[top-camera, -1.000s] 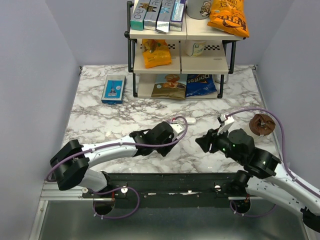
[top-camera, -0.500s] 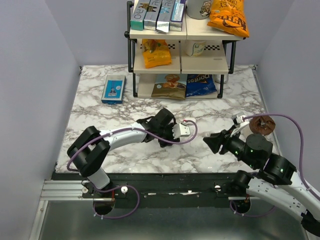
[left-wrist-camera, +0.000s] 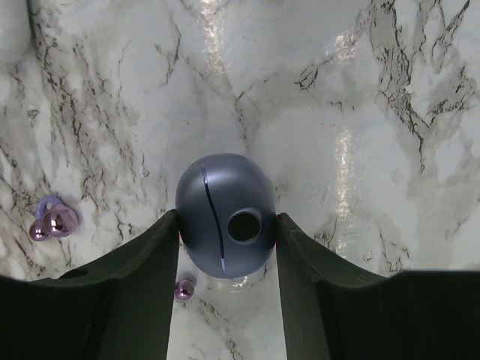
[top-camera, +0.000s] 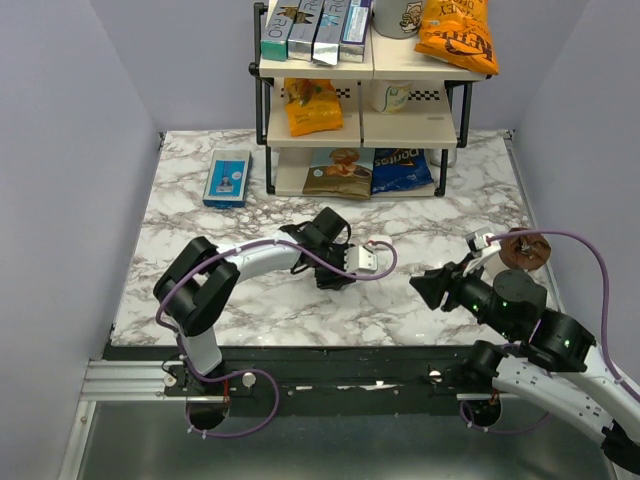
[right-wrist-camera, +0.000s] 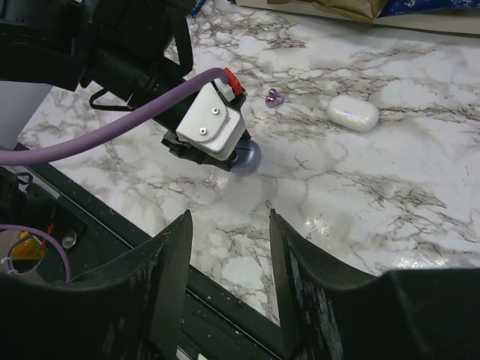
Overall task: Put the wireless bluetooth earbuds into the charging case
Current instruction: Place the charging case at the center of the board, then pick up the charging case at the center of the board.
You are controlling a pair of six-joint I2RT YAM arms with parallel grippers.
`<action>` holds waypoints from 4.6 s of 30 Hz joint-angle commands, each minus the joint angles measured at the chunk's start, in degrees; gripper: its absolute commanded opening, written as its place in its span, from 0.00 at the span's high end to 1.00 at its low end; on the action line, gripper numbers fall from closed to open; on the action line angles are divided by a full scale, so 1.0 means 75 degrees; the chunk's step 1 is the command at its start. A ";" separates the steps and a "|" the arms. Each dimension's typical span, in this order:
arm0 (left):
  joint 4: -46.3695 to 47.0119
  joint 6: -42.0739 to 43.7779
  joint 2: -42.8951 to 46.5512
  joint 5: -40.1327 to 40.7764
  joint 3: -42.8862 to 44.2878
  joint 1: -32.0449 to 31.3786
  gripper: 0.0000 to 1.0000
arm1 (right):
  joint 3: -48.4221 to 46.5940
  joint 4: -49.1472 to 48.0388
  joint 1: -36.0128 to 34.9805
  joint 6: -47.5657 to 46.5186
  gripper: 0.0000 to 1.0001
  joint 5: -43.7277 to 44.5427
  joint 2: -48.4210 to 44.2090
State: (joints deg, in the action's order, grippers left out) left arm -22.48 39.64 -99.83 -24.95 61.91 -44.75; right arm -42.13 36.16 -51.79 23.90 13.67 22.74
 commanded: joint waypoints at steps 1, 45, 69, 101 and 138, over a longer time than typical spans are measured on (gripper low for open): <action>0.0208 0.0106 -0.0084 -0.0505 0.0031 -0.0068 0.49 | -0.0090 0.0100 -0.0009 -0.0151 0.46 0.0204 0.0073; 0.0458 -1.2936 0.3000 0.7182 -0.0429 -0.0220 0.01 | 0.0027 -0.0766 -0.0009 0.0387 0.46 -0.0006 0.0542; -0.2451 -1.6182 0.0387 0.7066 0.1635 -0.1767 0.01 | 0.0215 -0.1001 -0.0009 0.0481 0.47 -0.0358 0.0800; -0.2628 -1.5645 -0.1162 0.5811 0.1800 -0.1732 0.01 | 0.0590 -0.1095 -0.0020 0.0516 0.47 -0.0370 0.0038; -0.3788 -1.5281 -0.2263 0.5787 0.2843 -0.1592 0.14 | 0.0801 -0.1318 -0.0020 0.0458 0.47 -0.0264 0.0026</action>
State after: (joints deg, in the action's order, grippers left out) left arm -48.12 -73.97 -114.37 18.39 82.04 -56.62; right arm -36.99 27.66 -51.79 27.18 12.05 23.86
